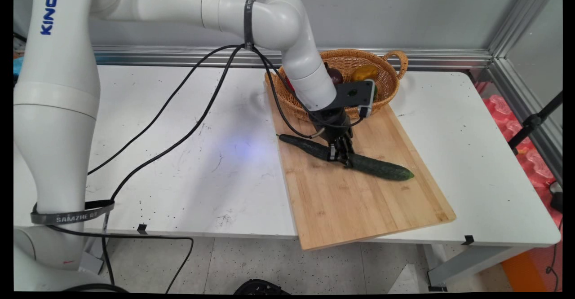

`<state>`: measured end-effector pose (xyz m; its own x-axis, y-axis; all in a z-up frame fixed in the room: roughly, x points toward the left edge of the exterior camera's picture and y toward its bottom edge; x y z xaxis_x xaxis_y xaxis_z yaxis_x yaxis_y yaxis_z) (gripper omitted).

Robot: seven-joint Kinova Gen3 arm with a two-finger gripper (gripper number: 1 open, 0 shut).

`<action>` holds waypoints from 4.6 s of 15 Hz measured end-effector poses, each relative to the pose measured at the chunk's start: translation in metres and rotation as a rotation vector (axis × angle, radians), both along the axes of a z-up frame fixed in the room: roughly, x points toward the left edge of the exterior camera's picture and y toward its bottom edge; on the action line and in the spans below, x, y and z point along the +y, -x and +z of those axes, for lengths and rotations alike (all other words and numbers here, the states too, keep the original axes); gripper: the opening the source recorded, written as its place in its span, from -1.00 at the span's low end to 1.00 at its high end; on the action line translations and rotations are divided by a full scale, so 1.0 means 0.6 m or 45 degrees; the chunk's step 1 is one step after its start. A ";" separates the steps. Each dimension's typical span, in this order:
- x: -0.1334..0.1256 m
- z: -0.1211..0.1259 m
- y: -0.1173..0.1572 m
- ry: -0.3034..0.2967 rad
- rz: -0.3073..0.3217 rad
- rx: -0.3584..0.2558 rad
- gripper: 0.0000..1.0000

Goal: Place the picked object in the vegetable basket

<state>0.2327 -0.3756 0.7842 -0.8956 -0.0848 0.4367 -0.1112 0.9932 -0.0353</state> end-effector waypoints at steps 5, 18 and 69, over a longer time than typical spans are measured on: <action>-0.004 0.043 -0.003 0.030 -0.033 0.028 -1.00; 0.029 0.231 -0.049 0.029 0.255 0.127 -1.00; -0.206 0.040 -0.082 0.082 1.207 0.337 1.00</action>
<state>0.2820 -0.4989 0.8081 -0.3415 -0.6861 0.6424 -0.8726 0.4854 0.0545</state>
